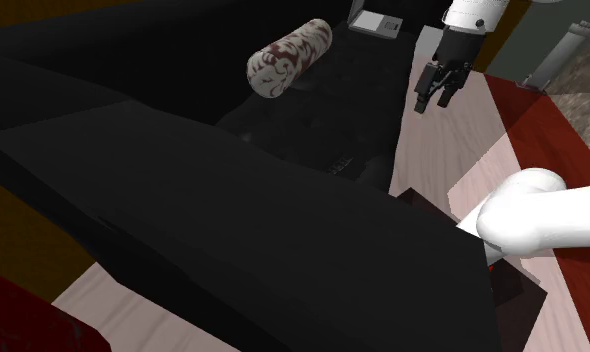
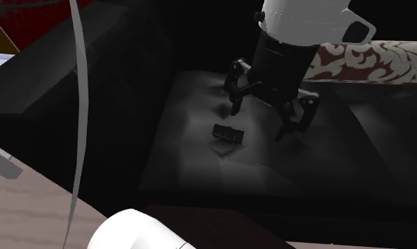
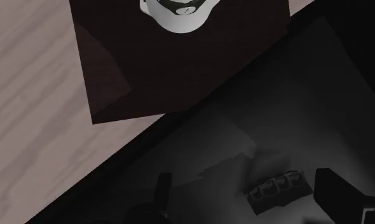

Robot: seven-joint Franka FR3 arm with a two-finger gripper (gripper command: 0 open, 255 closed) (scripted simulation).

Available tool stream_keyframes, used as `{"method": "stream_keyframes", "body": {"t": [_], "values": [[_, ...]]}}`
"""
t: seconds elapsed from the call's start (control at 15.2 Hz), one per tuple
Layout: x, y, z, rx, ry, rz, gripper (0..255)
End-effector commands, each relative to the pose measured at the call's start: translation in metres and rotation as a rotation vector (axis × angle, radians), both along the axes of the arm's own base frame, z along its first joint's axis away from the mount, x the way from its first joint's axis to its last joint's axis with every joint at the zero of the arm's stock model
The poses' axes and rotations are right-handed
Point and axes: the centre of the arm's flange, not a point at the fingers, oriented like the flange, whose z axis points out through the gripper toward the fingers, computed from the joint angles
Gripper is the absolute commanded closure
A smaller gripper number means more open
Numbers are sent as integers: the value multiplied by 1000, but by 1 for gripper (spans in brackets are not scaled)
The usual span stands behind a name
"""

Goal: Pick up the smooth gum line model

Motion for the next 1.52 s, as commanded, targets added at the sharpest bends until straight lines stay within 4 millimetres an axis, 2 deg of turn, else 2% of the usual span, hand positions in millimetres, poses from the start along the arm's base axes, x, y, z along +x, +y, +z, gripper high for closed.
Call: {"method": "stream_keyframes", "body": {"t": [0.0, 0.4, 0.86, 1.25, 1.45], "values": [[0, 0, 0, 0, 0, 0, 0], [2, 46, -59, -21, -91, -363, 0], [31, 92, -128, -44, -198, -786, 0], [73, 116, -183, -64, -287, -1138, 0], [73, 116, -198, -64, -287, -1138, 0]]}}
